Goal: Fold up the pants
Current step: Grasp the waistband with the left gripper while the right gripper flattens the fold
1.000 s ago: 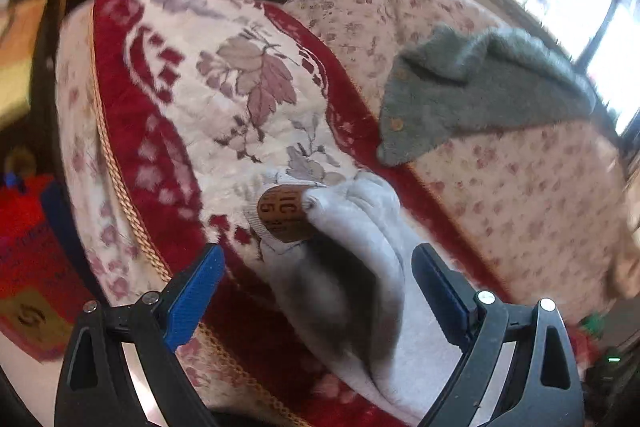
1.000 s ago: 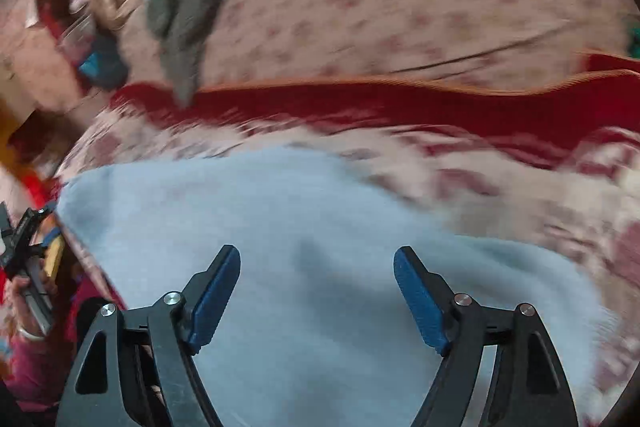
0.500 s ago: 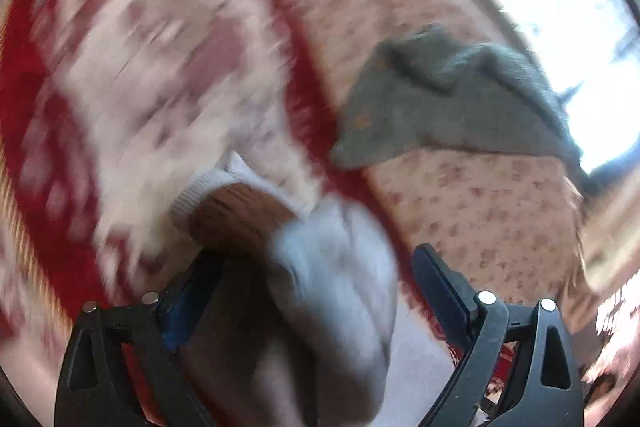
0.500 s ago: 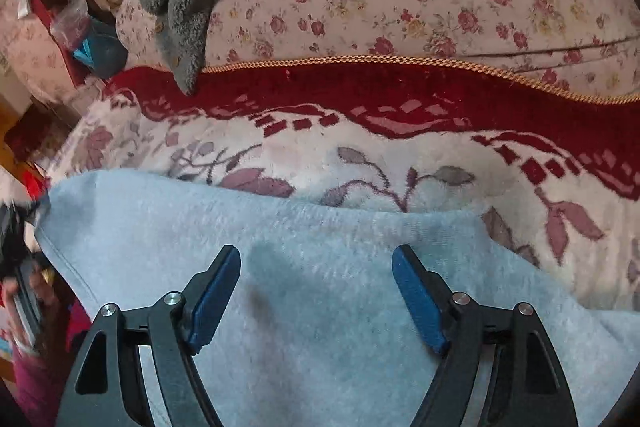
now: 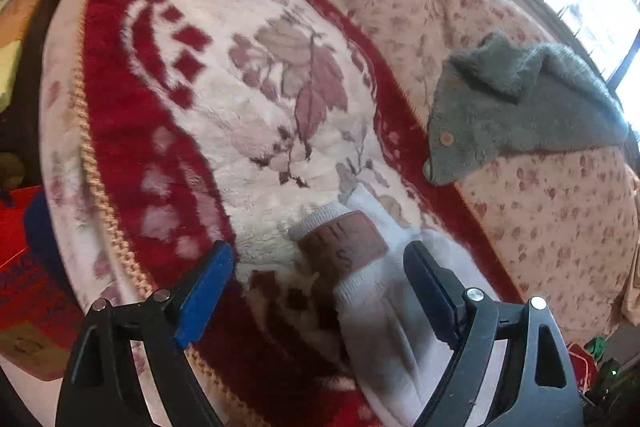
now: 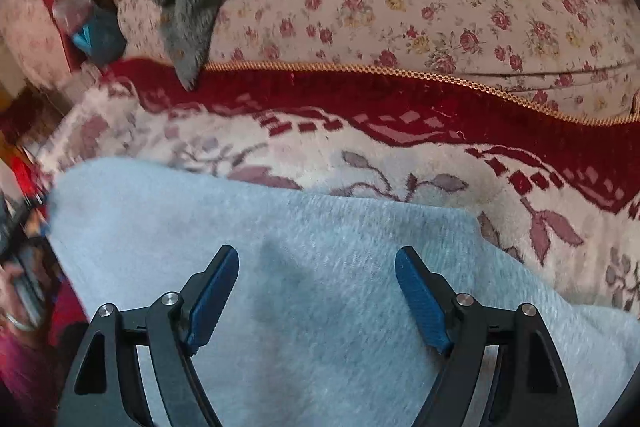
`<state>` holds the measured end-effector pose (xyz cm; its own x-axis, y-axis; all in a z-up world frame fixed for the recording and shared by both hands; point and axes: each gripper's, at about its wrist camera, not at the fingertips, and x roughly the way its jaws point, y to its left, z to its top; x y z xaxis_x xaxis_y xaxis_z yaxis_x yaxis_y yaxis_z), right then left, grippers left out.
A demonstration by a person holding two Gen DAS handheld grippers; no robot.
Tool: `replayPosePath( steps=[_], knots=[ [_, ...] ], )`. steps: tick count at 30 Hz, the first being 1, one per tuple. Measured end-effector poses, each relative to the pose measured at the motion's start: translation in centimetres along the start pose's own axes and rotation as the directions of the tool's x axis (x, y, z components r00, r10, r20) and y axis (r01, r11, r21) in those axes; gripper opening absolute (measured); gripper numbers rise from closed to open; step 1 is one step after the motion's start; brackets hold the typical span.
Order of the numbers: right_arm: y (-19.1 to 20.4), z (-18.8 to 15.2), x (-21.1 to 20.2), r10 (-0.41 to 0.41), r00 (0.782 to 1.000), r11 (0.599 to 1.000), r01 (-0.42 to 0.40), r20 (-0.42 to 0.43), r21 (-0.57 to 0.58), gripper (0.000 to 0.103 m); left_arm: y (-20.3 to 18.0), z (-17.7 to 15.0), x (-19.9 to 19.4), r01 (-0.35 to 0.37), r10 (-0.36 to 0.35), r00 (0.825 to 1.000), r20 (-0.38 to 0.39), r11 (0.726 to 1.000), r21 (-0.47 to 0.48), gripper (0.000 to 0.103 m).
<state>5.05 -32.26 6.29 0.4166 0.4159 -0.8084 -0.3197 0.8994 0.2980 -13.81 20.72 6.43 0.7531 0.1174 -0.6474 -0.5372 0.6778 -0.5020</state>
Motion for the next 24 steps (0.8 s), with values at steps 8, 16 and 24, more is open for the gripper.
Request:
replayPosePath(
  steps=[8, 16, 24],
  knots=[
    [-0.8, 0.1, 1.5, -0.137, 0.991, 0.990, 0.137, -0.001, -0.021, 0.084, -6.8, -2.2, -0.7, 0.101, -0.106, 0.994, 0.016, 0.974, 0.205, 0.087],
    [-1.5, 0.4, 3.4, -0.166, 0.986, 0.985, 0.165, -0.018, -0.049, 0.085, -7.9, -3.8, 6.0, -0.061, 0.066, 0.998, -0.003, 0.947, 0.316, 0.088],
    [4.5, 1.4, 1.2, 0.030, 0.998, 0.996, -0.035, -0.055, -0.084, 0.089, -4.9, -2.6, 1.6, 0.047, -0.042, 0.999, -0.031, 0.982, 0.182, 0.091]
  ],
)
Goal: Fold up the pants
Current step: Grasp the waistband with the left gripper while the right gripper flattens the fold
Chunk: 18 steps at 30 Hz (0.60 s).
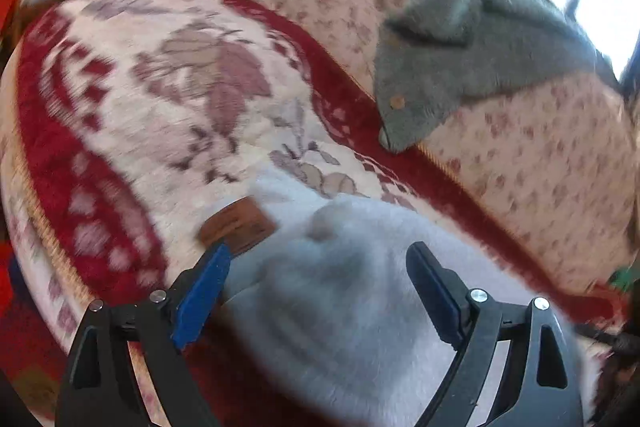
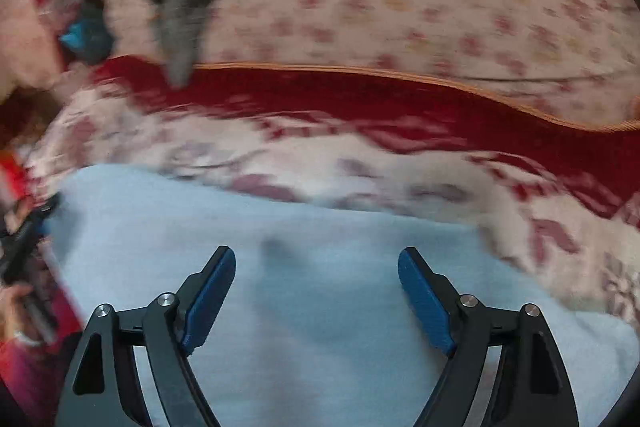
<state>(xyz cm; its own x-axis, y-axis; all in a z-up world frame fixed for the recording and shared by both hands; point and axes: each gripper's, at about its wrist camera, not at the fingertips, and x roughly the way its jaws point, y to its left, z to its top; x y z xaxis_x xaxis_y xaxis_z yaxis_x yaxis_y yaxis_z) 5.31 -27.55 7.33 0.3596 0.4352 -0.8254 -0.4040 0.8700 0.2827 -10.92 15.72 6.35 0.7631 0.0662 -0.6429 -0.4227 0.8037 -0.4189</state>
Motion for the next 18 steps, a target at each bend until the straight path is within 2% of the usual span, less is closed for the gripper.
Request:
replayPosePath(
  steps=[2, 5, 8, 11, 15, 18],
  knots=[
    [3.5, 0.8, 0.8, 0.079, 0.996, 0.994, -0.081, -0.028, -0.078, 0.090, 1.4, -0.6, -1.4, 0.015, -0.015, 1.000, -0.007, 0.998, -0.053, 0.093],
    [8.2, 2.3, 2.5, 0.139, 0.989, 0.977, -0.145, -0.048, -0.158, 0.090, 2.6, -1.9, -2.8, 0.009, -0.011, 1.000, -0.015, 0.997, -0.079, 0.094],
    [12.8, 3.7, 4.2, 0.185, 0.981, 0.957, -0.195, -0.065, -0.217, 0.090, 3.0, -3.2, -2.6, 0.020, -0.026, 0.998, -0.059, 0.996, -0.091, 0.094],
    [18.8, 5.1, 6.6, 0.250, 0.963, 0.924, -0.268, -0.101, -0.272, 0.090, 3.2, -3.9, -1.9, 0.014, -0.023, 0.996, -0.082, 0.995, -0.099, 0.094],
    [24.8, 6.4, 10.2, 0.242, 0.960, 0.892, -0.278, -0.143, -0.357, 0.090, 3.3, -3.9, -0.2, 0.050, -0.066, 0.991, -0.117, 0.989, -0.139, 0.094],
    [27.8, 7.7, 13.8, 0.263, 0.939, 0.869, -0.331, -0.222, -0.367, 0.090, 3.5, -3.6, 0.9, 0.075, -0.099, 0.985, -0.140, 0.983, -0.166, 0.094]
  ],
)
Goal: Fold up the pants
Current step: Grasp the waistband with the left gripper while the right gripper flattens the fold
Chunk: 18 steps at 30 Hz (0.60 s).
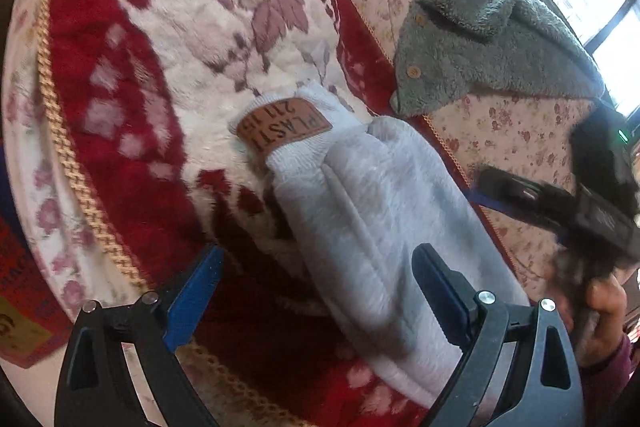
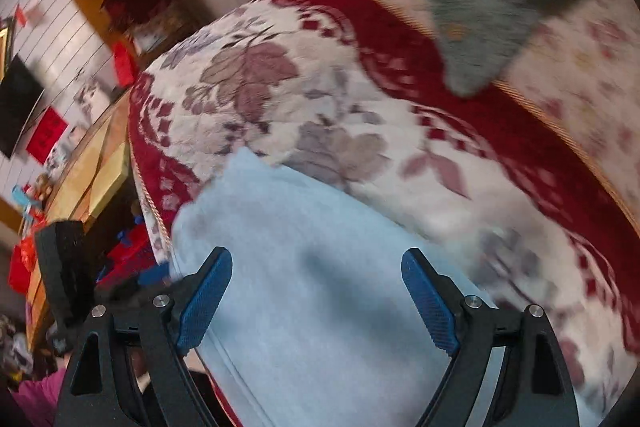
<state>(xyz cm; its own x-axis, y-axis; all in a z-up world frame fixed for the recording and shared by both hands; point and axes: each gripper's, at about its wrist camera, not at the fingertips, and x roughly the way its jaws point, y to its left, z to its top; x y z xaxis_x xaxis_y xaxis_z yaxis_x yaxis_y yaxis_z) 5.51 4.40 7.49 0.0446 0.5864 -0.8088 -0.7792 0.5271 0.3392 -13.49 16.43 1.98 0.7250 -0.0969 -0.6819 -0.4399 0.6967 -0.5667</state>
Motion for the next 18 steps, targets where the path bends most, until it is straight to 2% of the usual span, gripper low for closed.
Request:
replayPosePath(
  steps=[3, 5, 8, 12, 15, 18],
  knots=[
    [0.1, 1.6, 3.3, -0.018, 0.998, 1.000, 0.017, -0.063, -0.027, 0.090, 0.1, 0.5, 1.4, -0.020, 0.020, 0.999, -0.036, 1.000, -0.011, 0.094],
    [0.5, 2.4, 6.0, -0.077, 0.992, 0.993, 0.067, -0.098, -0.096, 0.090, 0.1, 0.8, 2.3, -0.041, 0.040, 0.997, -0.064, 0.999, -0.015, 0.095],
    [-0.1, 2.5, 7.9, -0.102, 0.986, 0.988, 0.085, -0.131, -0.133, 0.091, -0.2, 1.3, 3.3, -0.061, 0.061, 0.996, -0.064, 0.998, -0.003, 0.101],
    [-2.3, 2.4, 8.4, -0.017, 0.992, 0.999, 0.010, -0.127, -0.050, 0.094, -0.7, 1.7, 4.5, -0.106, 0.108, 0.992, -0.063, 0.994, 0.023, 0.103],
    [-4.3, 2.3, 8.1, 0.064, 0.990, 0.996, -0.057, -0.125, 0.065, 0.096, -0.7, 1.9, 4.7, -0.110, 0.111, 0.993, -0.049, 0.994, 0.026, 0.103],
    [-5.2, 2.0, 5.6, 0.057, 0.996, 0.991, -0.047, -0.075, 0.126, 0.097, -0.5, 2.2, 4.8, -0.103, 0.103, 0.994, -0.039, 0.995, 0.017, 0.103]
  ],
)
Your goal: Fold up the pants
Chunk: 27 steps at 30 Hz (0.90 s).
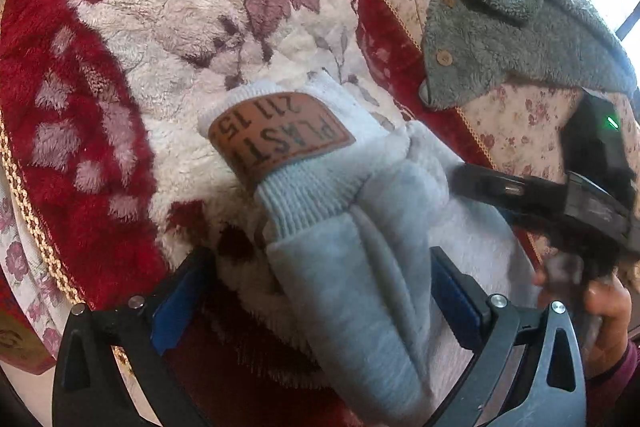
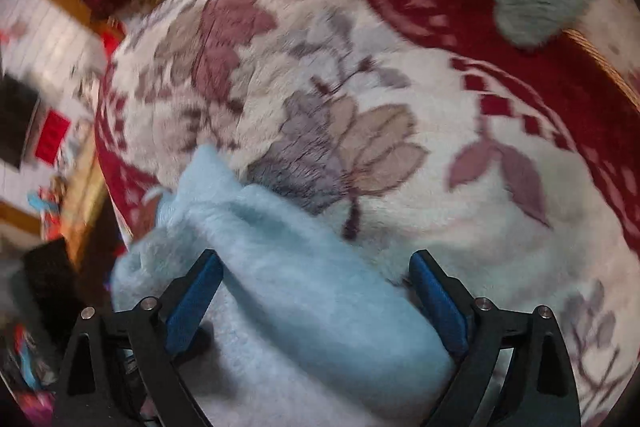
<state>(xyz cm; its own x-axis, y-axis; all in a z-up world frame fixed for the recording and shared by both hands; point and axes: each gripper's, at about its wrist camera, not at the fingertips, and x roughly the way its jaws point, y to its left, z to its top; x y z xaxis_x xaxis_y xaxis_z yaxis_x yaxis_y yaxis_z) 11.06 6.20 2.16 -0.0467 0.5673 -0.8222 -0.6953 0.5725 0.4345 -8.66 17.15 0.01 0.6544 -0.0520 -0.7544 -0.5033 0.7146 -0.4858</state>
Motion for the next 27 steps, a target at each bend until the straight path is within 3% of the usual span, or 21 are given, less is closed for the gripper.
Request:
replayPosePath(
  steps=[5, 8, 10, 12, 14, 16, 18, 19, 22, 27],
  knots=[
    [-1.1, -4.0, -5.4, -0.061, 0.993, 0.998, 0.061, 0.099, 0.003, 0.097, -0.3, 0.5, 0.1, -0.008, 0.009, 1.000, 0.017, 1.000, -0.020, 0.102],
    [-1.4, -7.2, -8.3, -0.097, 0.982, 0.995, 0.102, 0.162, -0.022, 0.097, -0.8, 0.9, -0.1, -0.001, 0.002, 1.000, 0.024, 1.000, -0.024, 0.085],
    [-1.6, -9.2, -9.7, -0.084, 0.980, 0.996, 0.088, 0.181, -0.013, 0.097, -1.4, 0.9, 0.3, -0.012, 0.012, 1.000, 0.015, 1.000, 0.000, 0.085],
    [-1.5, -11.2, -10.3, -0.088, 0.981, 0.995, 0.095, 0.174, -0.028, 0.095, -1.6, 0.8, 0.6, -0.011, 0.011, 1.000, 0.026, 1.000, 0.006, 0.084],
    [-1.0, -13.0, -10.1, -0.156, 0.977, 0.984, 0.167, 0.147, -0.069, 0.090, -1.6, 0.8, 0.8, -0.003, 0.004, 0.999, 0.037, 1.000, -0.007, 0.083],
    [-0.8, -14.4, -9.0, -0.215, 0.971, 0.966, 0.228, 0.108, -0.124, 0.085, -1.8, 0.9, 0.8, 0.019, -0.019, 0.998, 0.053, 1.000, 0.005, 0.070],
    [-0.6, -15.1, -7.8, -0.289, 0.951, 0.937, 0.304, 0.111, -0.169, 0.081, -2.0, 0.7, 0.9, 0.067, -0.067, 0.996, 0.056, 0.998, 0.017, 0.049],
    [-0.6, -15.5, -7.3, -0.312, 0.942, 0.929, 0.330, 0.124, -0.170, 0.081, -2.1, 0.6, 0.9, 0.087, -0.088, 0.995, 0.056, 0.996, 0.018, 0.046],
    [-0.4, -16.0, -7.0, -0.337, 0.928, 0.915, 0.363, 0.161, -0.176, 0.081, -1.9, 0.6, 0.4, 0.123, -0.123, 0.991, 0.049, 0.992, 0.008, 0.040],
    [-0.7, -16.1, -7.9, -0.305, 0.937, 0.936, 0.328, 0.169, -0.130, 0.081, -3.6, 0.6, -2.5, 0.164, -0.171, 0.981, 0.093, 0.984, 0.071, 0.037]
  ],
)
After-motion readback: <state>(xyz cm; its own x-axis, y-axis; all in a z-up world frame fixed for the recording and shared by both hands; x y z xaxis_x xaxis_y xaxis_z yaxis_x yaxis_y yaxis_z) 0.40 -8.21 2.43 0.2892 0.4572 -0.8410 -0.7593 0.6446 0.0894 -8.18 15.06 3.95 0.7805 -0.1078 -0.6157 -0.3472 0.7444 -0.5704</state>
